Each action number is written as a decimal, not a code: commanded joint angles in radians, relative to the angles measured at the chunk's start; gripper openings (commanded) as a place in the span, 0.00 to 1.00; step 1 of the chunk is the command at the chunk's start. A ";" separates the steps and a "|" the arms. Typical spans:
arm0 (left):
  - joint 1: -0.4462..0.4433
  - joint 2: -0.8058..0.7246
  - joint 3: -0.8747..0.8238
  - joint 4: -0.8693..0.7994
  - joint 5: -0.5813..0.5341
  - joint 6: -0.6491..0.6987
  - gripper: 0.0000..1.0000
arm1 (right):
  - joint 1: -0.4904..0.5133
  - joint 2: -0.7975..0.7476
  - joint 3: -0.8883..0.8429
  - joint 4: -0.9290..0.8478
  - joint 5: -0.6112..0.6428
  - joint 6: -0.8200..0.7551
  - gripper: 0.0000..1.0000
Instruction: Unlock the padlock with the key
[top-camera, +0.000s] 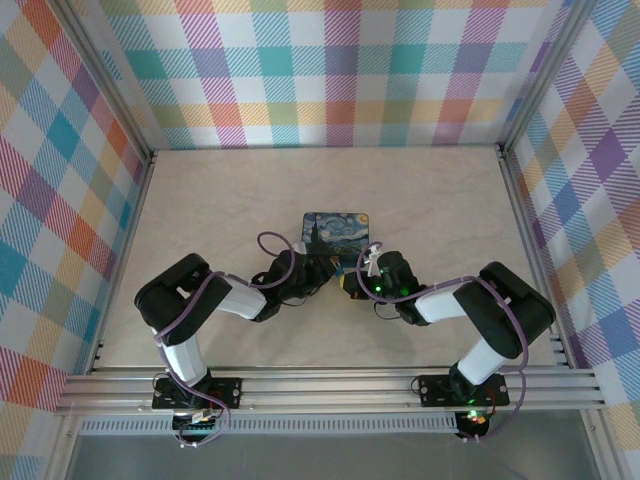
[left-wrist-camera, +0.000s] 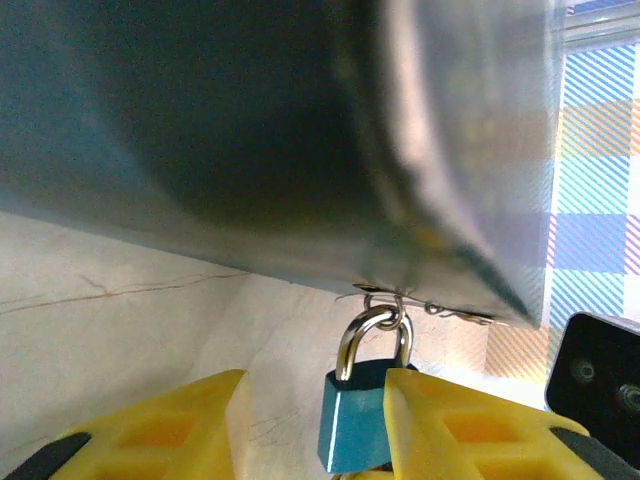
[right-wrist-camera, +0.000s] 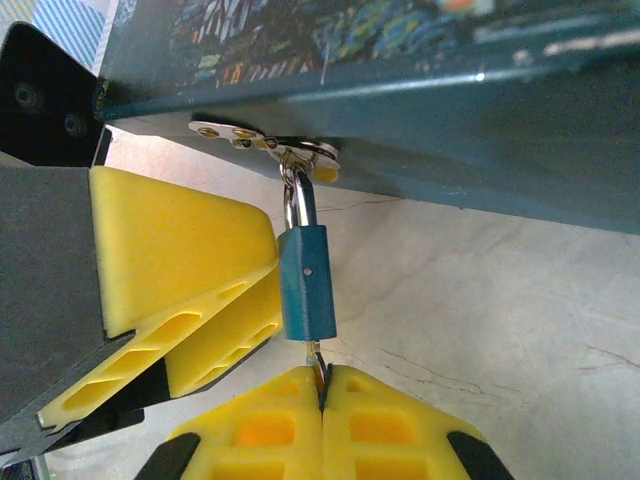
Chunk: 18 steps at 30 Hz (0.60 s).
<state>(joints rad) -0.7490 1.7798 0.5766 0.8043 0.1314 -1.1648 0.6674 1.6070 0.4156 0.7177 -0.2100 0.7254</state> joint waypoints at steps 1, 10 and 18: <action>-0.017 0.026 0.032 0.061 0.023 -0.018 0.40 | 0.003 0.013 0.025 0.054 -0.029 0.011 0.00; -0.027 0.060 0.044 0.093 0.022 -0.036 0.39 | 0.003 0.014 0.023 0.077 -0.040 0.032 0.00; -0.028 0.061 0.042 0.096 0.014 -0.039 0.30 | 0.002 0.010 0.018 0.094 -0.044 0.054 0.00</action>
<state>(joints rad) -0.7620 1.8290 0.6052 0.8711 0.1398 -1.1976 0.6674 1.6093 0.4156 0.7330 -0.2218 0.7643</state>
